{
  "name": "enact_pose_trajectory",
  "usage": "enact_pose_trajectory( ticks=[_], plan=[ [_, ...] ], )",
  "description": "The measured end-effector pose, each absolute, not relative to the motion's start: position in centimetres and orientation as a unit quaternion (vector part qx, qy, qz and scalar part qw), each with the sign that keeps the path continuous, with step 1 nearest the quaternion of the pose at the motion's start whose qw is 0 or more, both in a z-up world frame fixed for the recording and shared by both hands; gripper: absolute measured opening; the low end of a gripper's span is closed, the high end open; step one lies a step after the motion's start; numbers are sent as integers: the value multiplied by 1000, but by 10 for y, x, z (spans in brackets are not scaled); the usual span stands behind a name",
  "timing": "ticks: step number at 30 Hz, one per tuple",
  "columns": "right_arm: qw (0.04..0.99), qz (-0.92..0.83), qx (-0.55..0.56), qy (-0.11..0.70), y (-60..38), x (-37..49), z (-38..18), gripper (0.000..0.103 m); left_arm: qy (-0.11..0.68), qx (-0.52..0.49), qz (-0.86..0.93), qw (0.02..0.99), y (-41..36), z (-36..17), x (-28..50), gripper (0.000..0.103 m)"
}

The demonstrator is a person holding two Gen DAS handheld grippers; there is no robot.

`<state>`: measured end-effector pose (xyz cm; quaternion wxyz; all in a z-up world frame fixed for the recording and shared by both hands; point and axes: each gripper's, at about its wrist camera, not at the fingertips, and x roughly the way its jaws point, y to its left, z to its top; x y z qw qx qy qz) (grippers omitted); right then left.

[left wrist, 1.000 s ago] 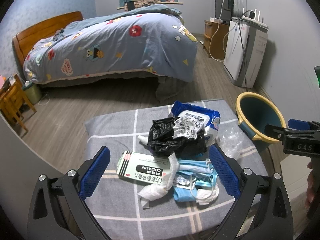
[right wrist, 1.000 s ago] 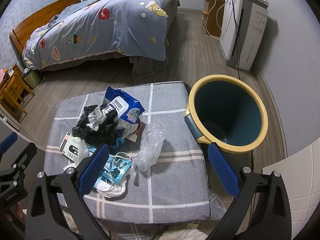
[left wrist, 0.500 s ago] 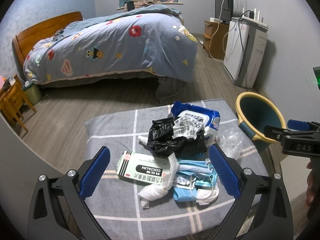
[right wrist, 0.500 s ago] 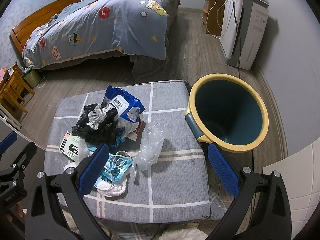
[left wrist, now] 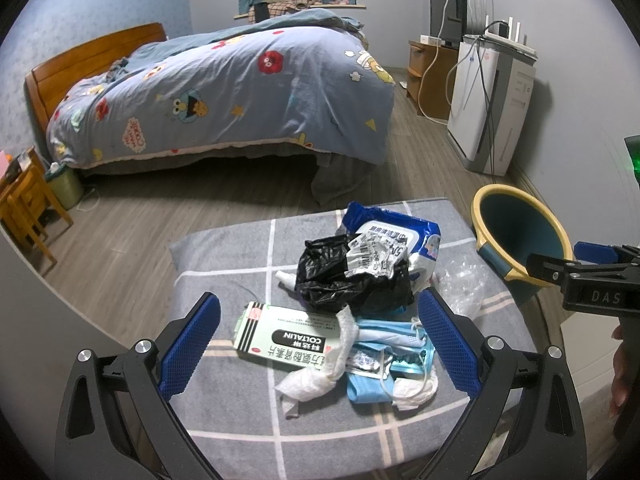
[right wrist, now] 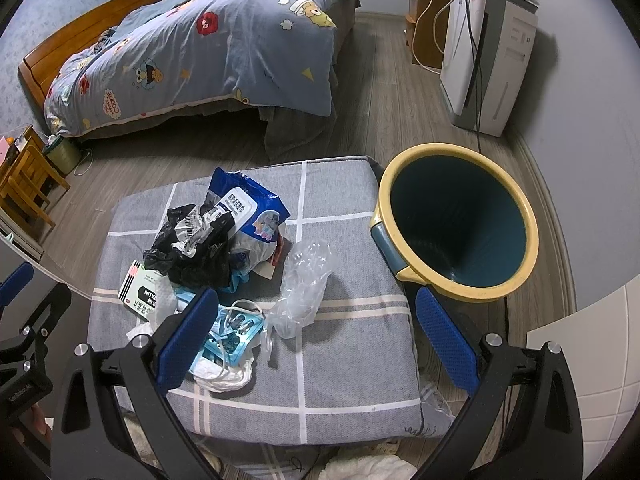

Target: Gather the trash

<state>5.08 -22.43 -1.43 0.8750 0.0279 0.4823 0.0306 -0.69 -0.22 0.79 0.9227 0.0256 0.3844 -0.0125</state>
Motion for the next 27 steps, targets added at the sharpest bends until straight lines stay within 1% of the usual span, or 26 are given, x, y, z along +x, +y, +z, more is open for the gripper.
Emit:
enact_pose_trajectory(
  ticks=[15,21,27],
  plan=[
    [869,24,31,493,-225,53,-22,97,381,27,-15,924,-1,10,-3,98],
    [858,9,43,513,-225,76,-40,97,355,26,4,934,13,15,13,98],
    [848,-6,65,525,-234,107,-68,97,376,28,31,926,33,0,44,98]
  ],
)
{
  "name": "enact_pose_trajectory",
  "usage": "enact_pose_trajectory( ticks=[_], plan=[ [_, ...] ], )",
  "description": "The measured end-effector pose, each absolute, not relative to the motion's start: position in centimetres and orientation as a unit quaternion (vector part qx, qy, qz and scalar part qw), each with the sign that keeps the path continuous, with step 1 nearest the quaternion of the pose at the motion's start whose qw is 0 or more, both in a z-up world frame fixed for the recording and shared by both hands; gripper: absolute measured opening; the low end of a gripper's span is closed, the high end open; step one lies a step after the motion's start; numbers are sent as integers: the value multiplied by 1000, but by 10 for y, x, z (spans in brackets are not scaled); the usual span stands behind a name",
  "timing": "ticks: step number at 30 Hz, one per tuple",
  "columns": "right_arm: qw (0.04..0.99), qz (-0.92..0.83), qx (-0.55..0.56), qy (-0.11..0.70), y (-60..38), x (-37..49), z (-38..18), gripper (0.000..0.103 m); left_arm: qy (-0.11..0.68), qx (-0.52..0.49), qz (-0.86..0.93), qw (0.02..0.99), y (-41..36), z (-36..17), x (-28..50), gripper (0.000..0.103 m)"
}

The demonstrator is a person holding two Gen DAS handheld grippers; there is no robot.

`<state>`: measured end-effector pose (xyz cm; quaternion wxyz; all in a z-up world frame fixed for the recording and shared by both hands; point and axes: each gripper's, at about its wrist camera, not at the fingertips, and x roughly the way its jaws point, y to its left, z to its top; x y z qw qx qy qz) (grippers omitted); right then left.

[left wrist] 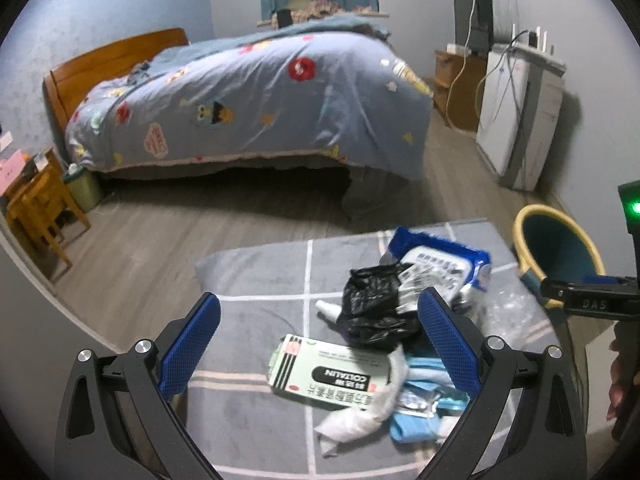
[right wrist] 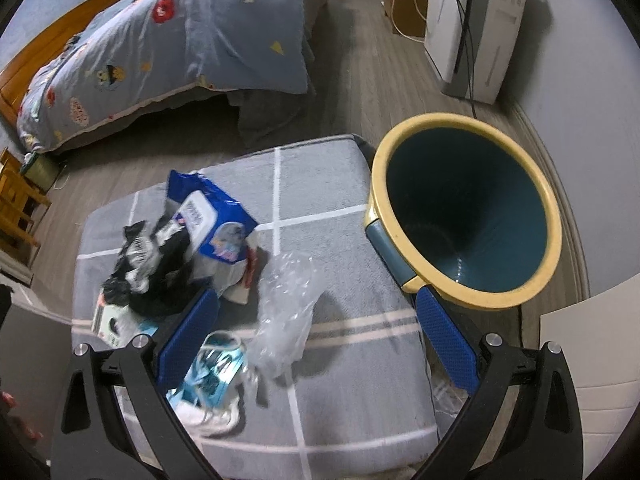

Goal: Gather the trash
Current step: 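Grasp the clear plastic bag with the right gripper while the left gripper grasps the white tissue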

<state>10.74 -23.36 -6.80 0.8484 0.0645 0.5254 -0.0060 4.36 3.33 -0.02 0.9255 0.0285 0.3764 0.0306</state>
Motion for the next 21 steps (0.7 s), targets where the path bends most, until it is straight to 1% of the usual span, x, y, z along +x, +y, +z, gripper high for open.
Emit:
enact_pose_trajectory(
  ticks=[6,9,11,14,18,21],
  plan=[
    [830,24,72,552,-229,118,-87,97,431,21,13,902,43,-35,61,98],
    [820,32,68,567,-224,118,-98,97,429,44,18,902,33,-47,53,98],
    [813,34,69,578,-223,119,-104,97,428,39,-1,903,25,-57,48,98],
    [807,27,71,586,-224,120,-112,97,451,36,-21,891,13,-80,48,98],
    [800,26,86,594,-228,119,-118,97,462,41,-14,886,4,-106,44,98],
    [796,35,91,598,-228,121,-122,95,476,33,-21,879,2,-118,43,96]
  ],
)
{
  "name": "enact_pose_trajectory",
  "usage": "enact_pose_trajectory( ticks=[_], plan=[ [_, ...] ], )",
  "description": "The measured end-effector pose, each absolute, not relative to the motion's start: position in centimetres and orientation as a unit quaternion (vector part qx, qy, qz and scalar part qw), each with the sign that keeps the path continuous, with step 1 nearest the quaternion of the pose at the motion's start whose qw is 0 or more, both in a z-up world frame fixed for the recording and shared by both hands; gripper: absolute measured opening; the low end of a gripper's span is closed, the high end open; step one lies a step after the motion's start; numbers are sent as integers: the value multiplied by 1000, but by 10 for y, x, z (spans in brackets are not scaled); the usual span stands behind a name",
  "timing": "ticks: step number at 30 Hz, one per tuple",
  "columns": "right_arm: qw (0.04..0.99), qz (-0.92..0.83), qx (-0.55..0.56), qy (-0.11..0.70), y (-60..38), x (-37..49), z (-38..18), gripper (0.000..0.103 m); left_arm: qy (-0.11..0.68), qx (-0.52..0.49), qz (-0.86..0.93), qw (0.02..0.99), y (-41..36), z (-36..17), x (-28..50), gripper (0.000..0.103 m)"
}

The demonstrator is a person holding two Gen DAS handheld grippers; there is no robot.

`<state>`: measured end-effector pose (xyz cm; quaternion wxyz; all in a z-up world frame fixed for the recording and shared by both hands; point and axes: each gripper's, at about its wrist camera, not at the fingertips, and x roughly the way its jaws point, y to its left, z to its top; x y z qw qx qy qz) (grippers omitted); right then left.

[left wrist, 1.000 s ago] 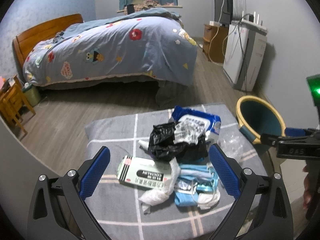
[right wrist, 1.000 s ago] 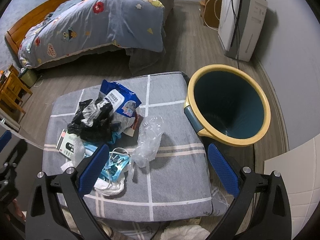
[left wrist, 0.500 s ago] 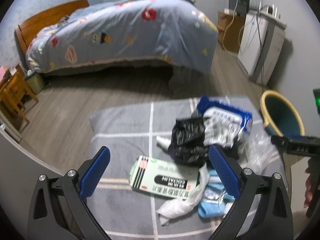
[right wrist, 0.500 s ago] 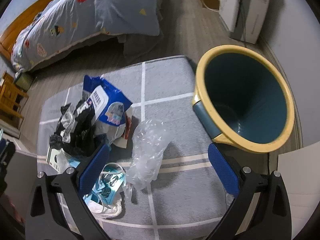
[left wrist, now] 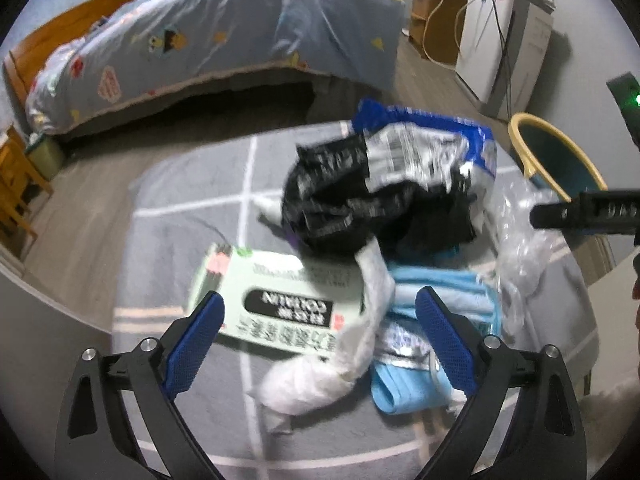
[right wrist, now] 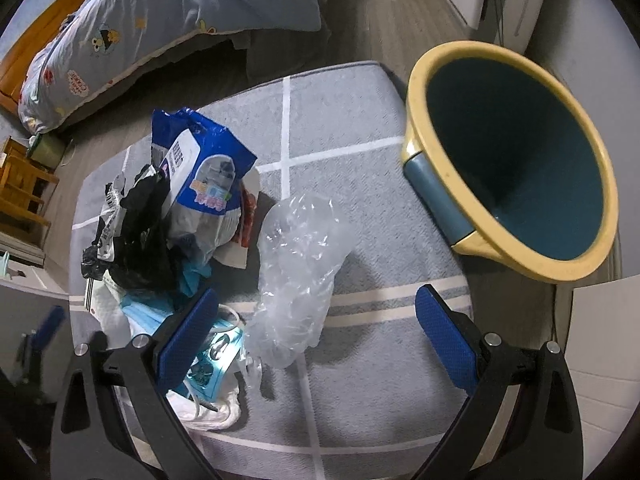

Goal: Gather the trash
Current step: 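Grasp the clear plastic bag with the right gripper while the left gripper grasps the white tissue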

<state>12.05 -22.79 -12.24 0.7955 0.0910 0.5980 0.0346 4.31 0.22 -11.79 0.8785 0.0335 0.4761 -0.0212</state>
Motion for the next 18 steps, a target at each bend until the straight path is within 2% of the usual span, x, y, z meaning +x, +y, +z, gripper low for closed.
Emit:
enact_pose_trajectory(
  ticks=[3,4,6,8,10,12,13,15,17,18],
  plan=[
    [788,38,91,608,-227,123,-132,84,494,35,-27,868,1,-128,43,95],
    [784,41,93,612,-227,123,-134,77,497,35,-28,866,2,-129,41,94],
    [778,46,92,620,-225,123,-138,66,504,31,-39,862,2,-132,41,86],
    [772,52,88,627,-222,122,-141,48,512,31,-50,857,2,-135,41,70],
    [770,57,87,629,-218,122,-143,37,520,41,-57,851,0,-139,40,63],
    [772,61,80,628,-215,121,-141,32,521,50,-62,850,-3,-140,40,56],
    [773,63,78,627,-214,121,-141,25,522,52,-65,849,-4,-139,39,51],
    [775,67,78,624,-213,121,-137,23,523,55,-70,848,-3,-138,39,42],
    [778,68,81,620,-214,121,-133,15,519,63,-74,849,-5,-136,38,28],
    [778,68,86,618,-215,121,-132,15,516,67,-75,850,-5,-134,37,27]
  ],
)
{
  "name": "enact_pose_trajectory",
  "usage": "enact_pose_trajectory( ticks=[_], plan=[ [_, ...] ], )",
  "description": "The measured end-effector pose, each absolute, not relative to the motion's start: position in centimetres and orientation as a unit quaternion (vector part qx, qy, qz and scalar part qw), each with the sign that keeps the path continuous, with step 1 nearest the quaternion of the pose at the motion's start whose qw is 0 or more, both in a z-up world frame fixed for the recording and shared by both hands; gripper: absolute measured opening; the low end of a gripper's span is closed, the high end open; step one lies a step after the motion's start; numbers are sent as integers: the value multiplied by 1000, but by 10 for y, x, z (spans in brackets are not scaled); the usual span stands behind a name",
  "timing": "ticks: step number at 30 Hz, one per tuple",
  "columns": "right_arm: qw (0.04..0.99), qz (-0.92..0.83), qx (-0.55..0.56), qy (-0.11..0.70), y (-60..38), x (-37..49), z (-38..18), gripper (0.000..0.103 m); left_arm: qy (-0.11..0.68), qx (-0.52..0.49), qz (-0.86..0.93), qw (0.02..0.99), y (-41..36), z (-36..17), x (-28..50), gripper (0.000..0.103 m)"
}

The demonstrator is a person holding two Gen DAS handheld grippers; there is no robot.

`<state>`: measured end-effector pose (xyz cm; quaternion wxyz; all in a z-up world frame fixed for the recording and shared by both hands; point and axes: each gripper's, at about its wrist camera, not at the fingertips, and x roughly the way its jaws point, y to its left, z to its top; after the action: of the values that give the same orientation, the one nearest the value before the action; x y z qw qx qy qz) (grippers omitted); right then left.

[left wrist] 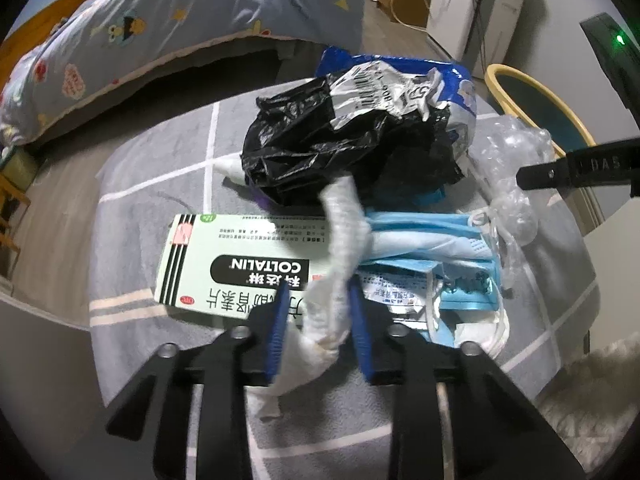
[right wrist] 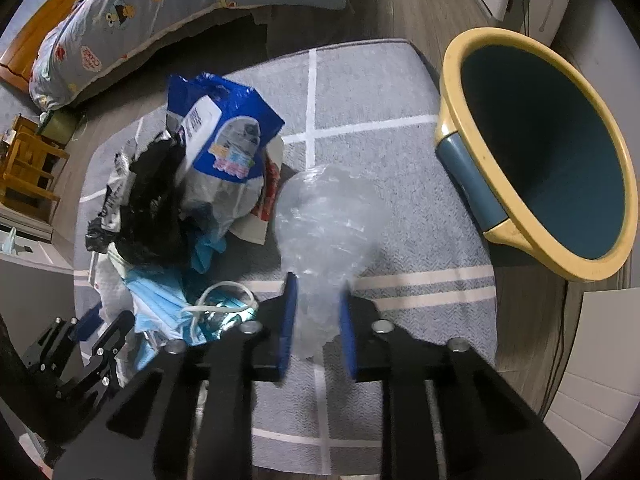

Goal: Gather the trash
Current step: 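Grasp the clear plastic bag with the right gripper while the left gripper grasps the white tissue, then carry the clear bag and white tissue over the wastebasket and release both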

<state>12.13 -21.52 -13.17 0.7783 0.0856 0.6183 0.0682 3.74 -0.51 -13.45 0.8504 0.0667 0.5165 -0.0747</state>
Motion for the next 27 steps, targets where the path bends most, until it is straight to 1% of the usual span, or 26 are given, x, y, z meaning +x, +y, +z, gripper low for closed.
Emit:
enact_pose_trajectory(
  ticks=[2,5,7,12,15,19,23,27],
  plan=[
    [782,66,90,614,-218,122,-127,15,510,72,-74,854,-7,-131,38,20],
    [789,67,96,603,-220,122,-120,14,491,74,-67,865,-5,-121,36,15],
    [792,66,99,599,-221,123,-115,14,469,70,-60,878,-2,-108,35,14],
    [811,65,98,573,-225,125,-90,14,433,46,-65,898,-3,-83,37,14],
    [821,66,103,558,-231,128,-72,14,408,50,-78,908,-15,-66,41,14],
    [846,56,73,525,-239,130,-42,14,384,39,-92,918,-23,-48,43,14],
    [865,64,81,491,-261,133,-9,14,372,40,-103,922,-37,-37,49,14],
    [883,46,56,463,-283,135,9,14,363,31,-118,924,-49,-29,52,14]
  ],
)
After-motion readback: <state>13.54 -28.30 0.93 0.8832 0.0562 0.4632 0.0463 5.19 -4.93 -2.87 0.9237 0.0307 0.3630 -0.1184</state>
